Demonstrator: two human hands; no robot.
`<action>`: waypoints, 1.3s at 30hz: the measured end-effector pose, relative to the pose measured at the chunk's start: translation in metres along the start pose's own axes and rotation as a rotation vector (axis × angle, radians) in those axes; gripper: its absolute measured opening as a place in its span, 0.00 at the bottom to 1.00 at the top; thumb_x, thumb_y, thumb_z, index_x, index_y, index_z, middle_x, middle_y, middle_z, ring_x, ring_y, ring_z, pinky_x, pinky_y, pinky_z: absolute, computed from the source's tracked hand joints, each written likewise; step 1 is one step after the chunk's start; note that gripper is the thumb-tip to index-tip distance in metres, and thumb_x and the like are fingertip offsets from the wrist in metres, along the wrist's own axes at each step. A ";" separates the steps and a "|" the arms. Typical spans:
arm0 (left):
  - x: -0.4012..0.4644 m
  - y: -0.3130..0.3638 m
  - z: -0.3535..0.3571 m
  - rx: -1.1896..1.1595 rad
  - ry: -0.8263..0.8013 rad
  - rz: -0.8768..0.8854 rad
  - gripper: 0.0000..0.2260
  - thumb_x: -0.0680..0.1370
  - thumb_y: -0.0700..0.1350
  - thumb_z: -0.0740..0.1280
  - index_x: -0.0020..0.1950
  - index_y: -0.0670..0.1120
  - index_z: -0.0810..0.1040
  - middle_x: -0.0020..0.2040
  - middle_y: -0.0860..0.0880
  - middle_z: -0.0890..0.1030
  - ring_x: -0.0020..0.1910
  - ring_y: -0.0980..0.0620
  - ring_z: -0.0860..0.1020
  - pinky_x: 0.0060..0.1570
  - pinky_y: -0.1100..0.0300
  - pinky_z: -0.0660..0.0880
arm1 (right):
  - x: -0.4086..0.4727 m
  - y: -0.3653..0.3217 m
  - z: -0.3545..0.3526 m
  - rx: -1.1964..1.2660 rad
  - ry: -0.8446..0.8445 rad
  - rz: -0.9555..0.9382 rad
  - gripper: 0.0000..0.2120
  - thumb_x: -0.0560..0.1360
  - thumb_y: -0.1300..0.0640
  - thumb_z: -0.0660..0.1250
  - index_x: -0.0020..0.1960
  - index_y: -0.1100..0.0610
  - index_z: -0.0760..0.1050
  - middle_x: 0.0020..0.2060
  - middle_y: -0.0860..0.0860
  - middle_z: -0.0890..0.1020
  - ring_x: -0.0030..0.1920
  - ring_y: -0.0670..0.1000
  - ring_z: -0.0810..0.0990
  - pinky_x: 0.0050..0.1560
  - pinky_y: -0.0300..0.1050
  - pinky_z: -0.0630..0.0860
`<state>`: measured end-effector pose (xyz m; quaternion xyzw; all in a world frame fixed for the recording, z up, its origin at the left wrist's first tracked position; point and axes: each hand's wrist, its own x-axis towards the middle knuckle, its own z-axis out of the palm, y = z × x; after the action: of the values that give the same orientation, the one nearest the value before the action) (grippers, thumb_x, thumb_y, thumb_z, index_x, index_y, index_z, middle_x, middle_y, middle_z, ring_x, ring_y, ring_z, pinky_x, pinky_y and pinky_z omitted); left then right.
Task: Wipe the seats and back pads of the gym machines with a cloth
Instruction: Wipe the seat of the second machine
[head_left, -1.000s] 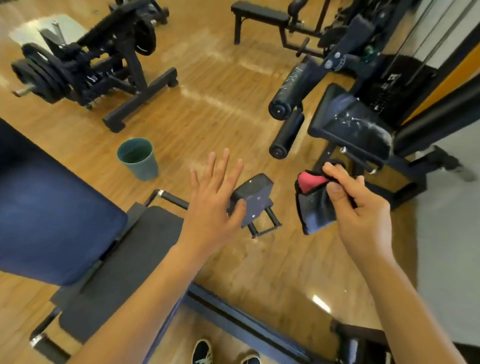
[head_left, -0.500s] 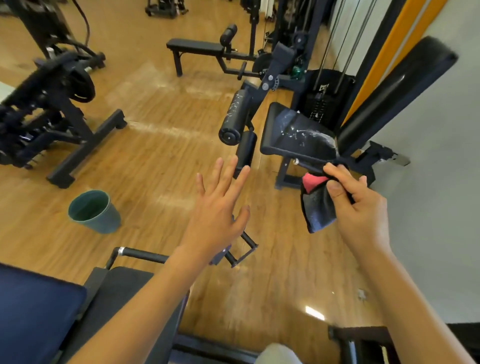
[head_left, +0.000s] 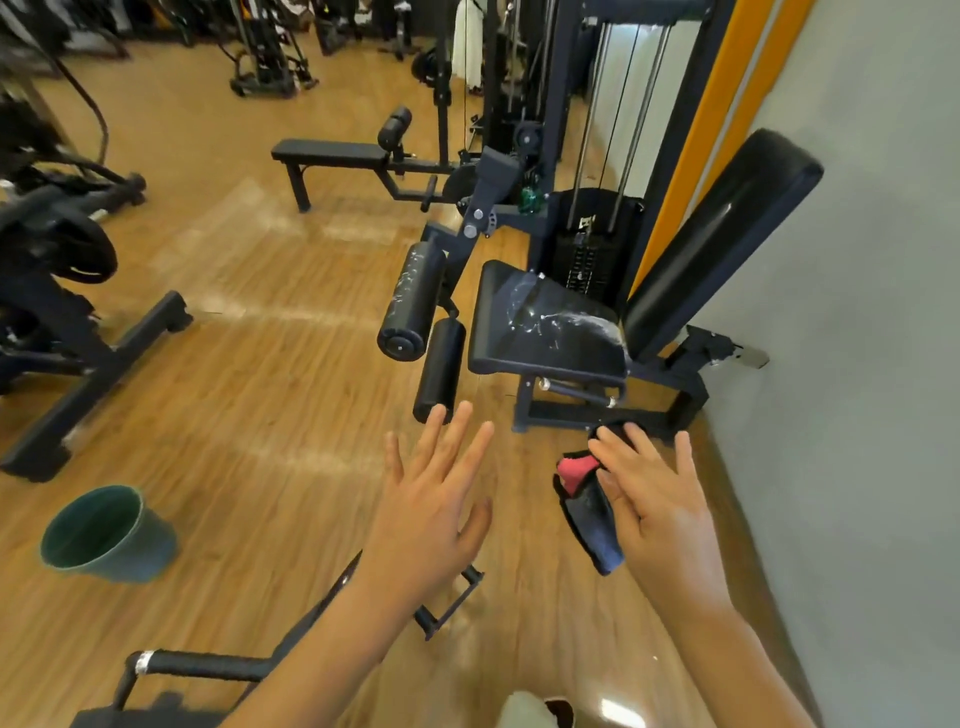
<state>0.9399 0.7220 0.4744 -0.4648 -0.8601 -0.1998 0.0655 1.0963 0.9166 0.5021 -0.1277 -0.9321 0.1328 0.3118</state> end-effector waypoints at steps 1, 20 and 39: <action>0.016 0.002 0.008 0.005 0.001 0.005 0.32 0.82 0.53 0.60 0.84 0.53 0.52 0.85 0.52 0.49 0.83 0.49 0.42 0.76 0.35 0.44 | 0.008 0.014 0.006 -0.021 0.009 -0.027 0.17 0.78 0.60 0.59 0.64 0.59 0.78 0.64 0.54 0.79 0.71 0.55 0.70 0.73 0.68 0.55; 0.229 0.039 0.069 0.054 0.002 0.023 0.35 0.81 0.54 0.61 0.84 0.56 0.48 0.85 0.52 0.49 0.84 0.49 0.44 0.76 0.30 0.44 | 0.107 0.206 0.022 -0.229 0.014 -0.031 0.19 0.83 0.56 0.52 0.64 0.58 0.78 0.65 0.53 0.78 0.73 0.55 0.68 0.73 0.67 0.57; 0.447 -0.053 0.164 0.115 -0.023 -0.082 0.34 0.80 0.57 0.58 0.84 0.55 0.52 0.85 0.52 0.53 0.83 0.49 0.48 0.76 0.39 0.43 | 0.286 0.363 0.147 -0.041 0.054 -0.011 0.15 0.78 0.59 0.60 0.60 0.60 0.81 0.65 0.55 0.77 0.70 0.56 0.71 0.74 0.57 0.61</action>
<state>0.6582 1.1088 0.4433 -0.4269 -0.8892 -0.1471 0.0740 0.8414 1.3220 0.4266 -0.1324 -0.9265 0.1086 0.3351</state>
